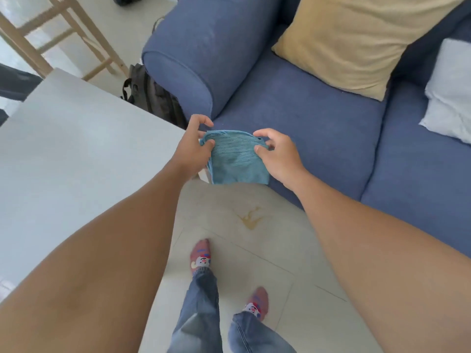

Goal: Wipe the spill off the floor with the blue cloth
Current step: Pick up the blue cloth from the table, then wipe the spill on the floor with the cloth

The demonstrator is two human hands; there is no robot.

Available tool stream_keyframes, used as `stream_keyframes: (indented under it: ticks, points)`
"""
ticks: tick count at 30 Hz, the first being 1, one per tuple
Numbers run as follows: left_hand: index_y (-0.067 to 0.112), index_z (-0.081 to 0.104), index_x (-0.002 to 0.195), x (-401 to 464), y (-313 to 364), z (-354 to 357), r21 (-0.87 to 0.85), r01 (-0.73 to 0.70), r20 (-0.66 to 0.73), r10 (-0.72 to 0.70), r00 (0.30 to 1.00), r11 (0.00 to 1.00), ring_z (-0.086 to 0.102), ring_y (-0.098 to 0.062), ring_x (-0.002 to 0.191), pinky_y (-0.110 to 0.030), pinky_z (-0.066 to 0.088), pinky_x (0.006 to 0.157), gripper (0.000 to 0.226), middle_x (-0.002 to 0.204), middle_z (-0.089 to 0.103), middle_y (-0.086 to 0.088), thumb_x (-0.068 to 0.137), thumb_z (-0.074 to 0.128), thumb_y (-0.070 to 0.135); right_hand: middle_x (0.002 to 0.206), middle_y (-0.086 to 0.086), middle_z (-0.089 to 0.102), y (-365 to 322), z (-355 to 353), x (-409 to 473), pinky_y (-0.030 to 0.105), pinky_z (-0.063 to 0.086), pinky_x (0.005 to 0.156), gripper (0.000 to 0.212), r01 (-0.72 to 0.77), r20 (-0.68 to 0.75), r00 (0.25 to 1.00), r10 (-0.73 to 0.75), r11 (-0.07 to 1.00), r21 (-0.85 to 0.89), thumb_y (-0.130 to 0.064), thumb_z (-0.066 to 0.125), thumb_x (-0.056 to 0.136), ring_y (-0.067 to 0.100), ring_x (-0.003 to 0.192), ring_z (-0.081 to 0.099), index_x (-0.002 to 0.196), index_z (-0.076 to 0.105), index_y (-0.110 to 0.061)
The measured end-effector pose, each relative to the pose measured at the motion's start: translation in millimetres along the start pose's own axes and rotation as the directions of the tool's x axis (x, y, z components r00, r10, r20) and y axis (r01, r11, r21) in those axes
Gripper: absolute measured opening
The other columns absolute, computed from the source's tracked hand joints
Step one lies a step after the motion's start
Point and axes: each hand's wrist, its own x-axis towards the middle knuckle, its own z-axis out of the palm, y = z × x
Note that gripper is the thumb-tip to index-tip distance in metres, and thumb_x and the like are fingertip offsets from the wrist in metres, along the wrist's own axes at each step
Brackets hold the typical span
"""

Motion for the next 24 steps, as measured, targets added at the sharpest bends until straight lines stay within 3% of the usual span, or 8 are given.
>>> stream_keyframes:
  ticks: [3, 7, 9, 11, 15, 18, 21, 24]
  points:
    - [0.015, 0.058, 0.107, -18, 31, 46, 0.057, -0.071, 0.059, 0.068, 0.996, 0.996, 0.056, -0.019, 0.073, -0.025, 0.052, 0.043, 0.023, 0.093, 0.055, 0.003, 0.099, 0.044, 0.000, 0.116, 0.003, 0.062, 25, -44, -31, 0.022, 0.042, 0.076, 0.033, -0.054, -0.060, 0.997, 0.055, 0.998, 0.022, -0.016, 0.062, 0.097, 0.010, 0.087, 0.054, 0.129, 0.066, -0.024]
    - [0.015, 0.070, 0.108, -24, 42, 93, 0.079, -0.037, 0.231, 0.018, 0.973, 0.996, 0.067, -0.025, 0.089, -0.045, 0.063, 0.073, 0.021, 0.115, 0.063, -0.008, 0.091, 0.067, 0.005, 0.106, -0.004, 0.058, 53, -79, -64, 0.024, 0.049, 0.085, 0.040, -0.124, -0.109, 0.985, 0.132, 0.989, 0.075, -0.013, 0.067, 0.092, 0.010, 0.090, 0.055, 0.132, 0.066, -0.021]
    - [0.019, 0.070, 0.119, -25, 32, 116, 0.157, -0.060, 0.326, 0.006, 0.945, 0.986, 0.066, -0.022, 0.100, -0.031, 0.059, 0.077, 0.039, 0.129, 0.057, -0.010, 0.082, 0.077, 0.008, 0.095, -0.014, 0.058, 72, -83, -77, 0.006, 0.047, 0.073, 0.042, -0.157, -0.113, 0.979, 0.170, 0.981, 0.113, -0.011, 0.070, 0.090, 0.002, 0.083, 0.057, 0.130, 0.066, -0.021]
    - [0.019, 0.066, 0.127, -27, 13, 136, 0.268, -0.134, 0.373, 0.025, 0.927, 0.954, 0.055, -0.013, 0.106, -0.016, 0.046, 0.080, 0.050, 0.132, 0.045, -0.004, 0.080, 0.077, 0.004, 0.091, -0.021, 0.058, 94, -78, -86, 0.004, 0.047, 0.068, 0.045, -0.187, -0.100, 0.974, 0.202, 0.972, 0.144, -0.009, 0.072, 0.088, 0.003, 0.083, 0.060, 0.130, 0.065, -0.022]
    - [0.013, 0.062, 0.132, -28, -54, 172, 0.419, -0.222, 0.426, 0.025, 0.904, 0.880, 0.048, -0.016, 0.114, -0.011, 0.034, 0.082, 0.055, 0.130, 0.036, -0.004, 0.081, 0.069, -0.006, 0.099, -0.017, 0.056, 153, -35, -96, 0.046, 0.063, 0.079, 0.063, -0.339, 0.098, 0.941, 0.325, 0.919, 0.200, 0.003, 0.072, 0.085, 0.020, 0.097, 0.065, 0.140, 0.056, -0.022]
    - [0.009, 0.055, 0.139, -4, -132, 203, 0.498, -0.284, 0.500, -0.003, 0.866, 0.819, 0.047, -0.023, 0.126, -0.013, 0.035, 0.088, 0.060, 0.142, 0.033, -0.010, 0.082, 0.065, -0.008, 0.118, -0.004, 0.053, 218, 18, -83, 0.050, 0.064, 0.075, 0.070, -0.333, 0.089, 0.943, 0.322, 0.925, 0.184, 0.009, 0.067, 0.083, 0.028, 0.105, 0.066, 0.145, 0.052, -0.018]
    - [0.012, 0.049, 0.145, 36, -209, 235, 0.564, -0.365, 0.552, -0.009, 0.834, 0.741, 0.053, -0.029, 0.121, -0.033, 0.048, 0.099, 0.065, 0.147, 0.026, -0.007, 0.083, 0.065, -0.002, 0.131, 0.004, 0.048, 294, 73, -50, 0.051, 0.065, 0.069, 0.070, -0.316, 0.012, 0.948, 0.319, 0.930, 0.186, 0.010, 0.064, 0.082, 0.033, 0.114, 0.061, 0.145, 0.052, -0.018]
    - [0.011, 0.048, 0.146, 76, -289, 274, 0.570, -0.446, 0.604, 0.015, 0.797, 0.690, 0.055, -0.027, 0.116, -0.029, 0.047, 0.097, 0.066, 0.146, 0.025, -0.007, 0.083, 0.063, -0.002, 0.127, 0.001, 0.043, 377, 131, -15, 0.047, 0.065, 0.064, 0.070, -0.319, -0.027, 0.943, 0.332, 0.925, 0.206, 0.010, 0.061, 0.083, 0.031, 0.117, 0.057, 0.146, 0.050, -0.018]
